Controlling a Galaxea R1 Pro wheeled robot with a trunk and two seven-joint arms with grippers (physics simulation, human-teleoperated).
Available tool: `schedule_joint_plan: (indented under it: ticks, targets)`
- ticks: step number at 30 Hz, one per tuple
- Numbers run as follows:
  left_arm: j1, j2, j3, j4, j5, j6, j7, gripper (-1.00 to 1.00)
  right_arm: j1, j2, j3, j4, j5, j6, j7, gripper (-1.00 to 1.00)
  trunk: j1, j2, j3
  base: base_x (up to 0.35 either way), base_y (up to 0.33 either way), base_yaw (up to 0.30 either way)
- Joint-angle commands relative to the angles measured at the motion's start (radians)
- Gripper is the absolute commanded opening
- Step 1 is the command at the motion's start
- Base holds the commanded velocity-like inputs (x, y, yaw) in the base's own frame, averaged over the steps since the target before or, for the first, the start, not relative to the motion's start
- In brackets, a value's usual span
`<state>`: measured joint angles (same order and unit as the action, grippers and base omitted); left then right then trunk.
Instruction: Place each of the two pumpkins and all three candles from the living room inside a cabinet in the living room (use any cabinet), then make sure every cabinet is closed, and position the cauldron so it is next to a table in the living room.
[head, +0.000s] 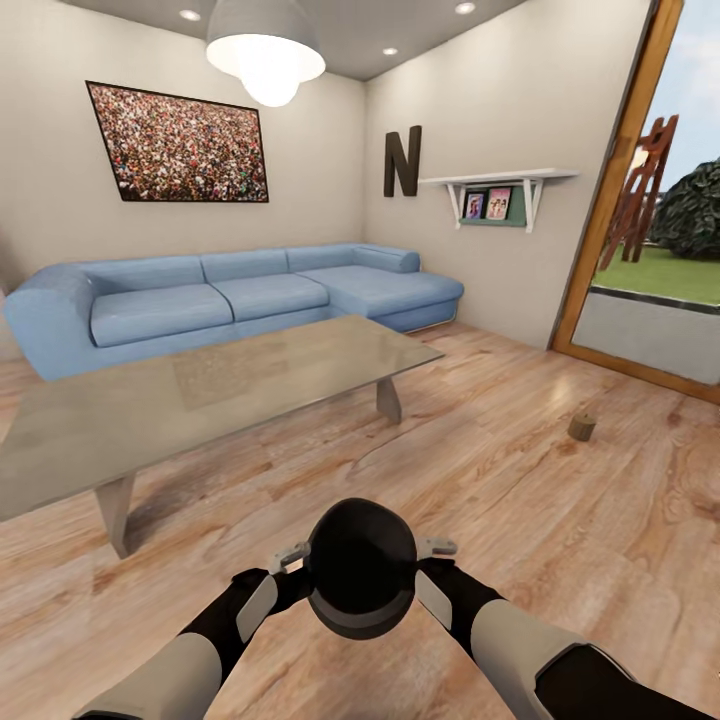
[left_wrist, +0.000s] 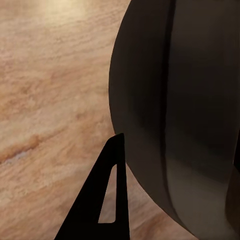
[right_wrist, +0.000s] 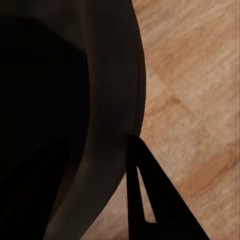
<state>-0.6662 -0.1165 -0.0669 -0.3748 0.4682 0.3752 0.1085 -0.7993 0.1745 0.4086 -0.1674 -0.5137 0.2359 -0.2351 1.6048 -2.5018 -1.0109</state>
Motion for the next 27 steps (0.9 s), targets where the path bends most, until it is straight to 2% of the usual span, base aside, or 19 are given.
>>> schedule_joint_plan:
  ticks: [1,6,13,27]
  targets:
    - [0.0,0.001,-0.008,-0.001,-0.007,0.005,0.013,-1.0,-0.001,0.0,-0.016,-0.027,0.02,0.001,-0.007,-1.0,0.0,-0.001,-0.001,0.0,-0.136,0.0]
    - [0.0,0.001,-0.008,-0.001,-0.006,0.005,0.013,-1.0,-0.001,0.0,-0.016,-0.027,0.02,-0.011,-0.007,-1.0,0.0,-0.001,-0.001,0.0,-0.175,0.051]
    - [0.0,0.002,-0.008,-0.001,-0.006,0.005,0.013,-1.0,-0.001,0.0,-0.016,-0.027,0.021,-0.013,-0.007,-1.0,0.0,-0.001,-0.001,0.0,-0.182,0.232]
    - [0.0,0.002,-0.008,-0.001,-0.006,0.005,0.013,-1.0,-0.001,0.0,-0.016,-0.027,0.021,-0.013,-0.007,-1.0,0.0,-0.001,-0.001,0.0,-0.139,0.008]
